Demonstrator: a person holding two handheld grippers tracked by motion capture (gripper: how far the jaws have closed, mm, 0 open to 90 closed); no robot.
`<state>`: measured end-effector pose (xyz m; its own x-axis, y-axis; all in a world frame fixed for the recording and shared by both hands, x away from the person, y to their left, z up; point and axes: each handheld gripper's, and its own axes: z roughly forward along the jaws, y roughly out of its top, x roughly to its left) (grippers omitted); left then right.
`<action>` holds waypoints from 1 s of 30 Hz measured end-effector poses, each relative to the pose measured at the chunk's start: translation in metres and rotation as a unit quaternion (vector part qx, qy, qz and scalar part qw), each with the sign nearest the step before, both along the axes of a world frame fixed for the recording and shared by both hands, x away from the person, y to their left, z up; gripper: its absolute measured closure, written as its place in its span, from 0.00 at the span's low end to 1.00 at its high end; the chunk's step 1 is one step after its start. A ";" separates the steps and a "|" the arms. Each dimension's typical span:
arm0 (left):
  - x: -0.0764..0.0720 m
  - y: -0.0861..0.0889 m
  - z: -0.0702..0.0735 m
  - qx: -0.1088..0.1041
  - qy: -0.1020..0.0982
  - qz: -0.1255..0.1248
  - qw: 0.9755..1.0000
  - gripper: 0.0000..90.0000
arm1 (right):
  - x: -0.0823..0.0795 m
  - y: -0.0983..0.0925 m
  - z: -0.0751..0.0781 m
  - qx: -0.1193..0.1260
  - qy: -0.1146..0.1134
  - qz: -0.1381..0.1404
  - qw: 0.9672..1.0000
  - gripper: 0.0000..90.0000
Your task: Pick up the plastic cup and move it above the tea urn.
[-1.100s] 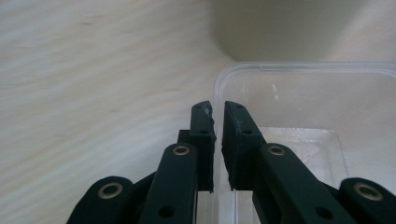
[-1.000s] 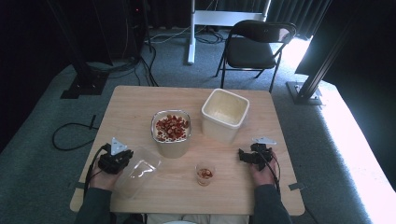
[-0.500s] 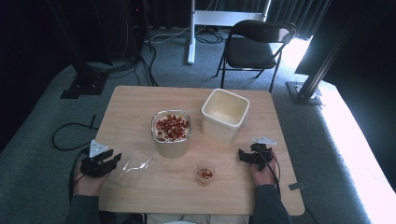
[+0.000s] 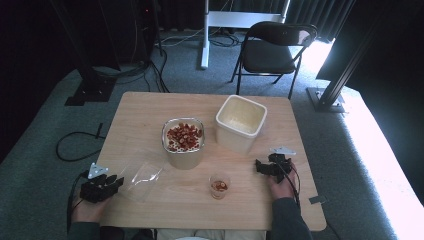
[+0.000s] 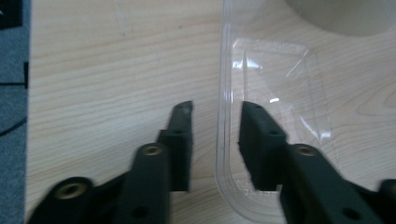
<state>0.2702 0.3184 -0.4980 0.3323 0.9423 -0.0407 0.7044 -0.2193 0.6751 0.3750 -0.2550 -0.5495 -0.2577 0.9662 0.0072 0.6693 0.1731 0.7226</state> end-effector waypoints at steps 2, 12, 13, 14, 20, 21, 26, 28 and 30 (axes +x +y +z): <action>0.001 -0.001 -0.001 -0.008 0.000 -0.004 1.000 0.86 | 0.000 0.000 0.000 0.000 0.000 0.000 1.000 0.14; 0.000 -0.005 0.023 -0.037 -0.040 -0.037 0.998 0.97 | 0.000 0.000 0.000 0.000 0.000 0.000 1.000 0.14; -0.001 -0.006 0.026 -0.032 -0.046 -0.039 0.998 0.97 | 0.000 0.000 0.000 0.000 0.000 0.000 1.000 0.14; -0.001 -0.006 0.026 -0.032 -0.046 -0.039 0.998 0.97 | 0.000 0.000 0.000 0.000 0.000 0.000 1.000 0.14; -0.008 -0.007 0.043 -0.026 -0.079 -0.056 0.995 0.97 | 0.000 0.000 0.000 0.000 0.000 0.000 1.000 0.14; -0.010 -0.007 0.046 -0.030 -0.083 -0.060 0.994 0.97 | 0.000 0.000 0.000 0.000 0.000 0.000 1.000 0.14; -0.017 -0.010 0.058 -0.033 -0.105 -0.077 0.991 0.97 | -0.002 -0.001 0.001 -0.001 0.001 0.005 1.000 0.23; -0.019 -0.013 0.064 -0.026 -0.112 -0.083 0.990 0.97 | -0.004 0.000 0.003 0.000 0.003 0.002 1.000 0.33; -0.022 -0.015 0.070 -0.030 -0.121 -0.093 0.988 0.97 | -0.007 0.000 0.008 0.006 0.003 0.002 1.000 0.44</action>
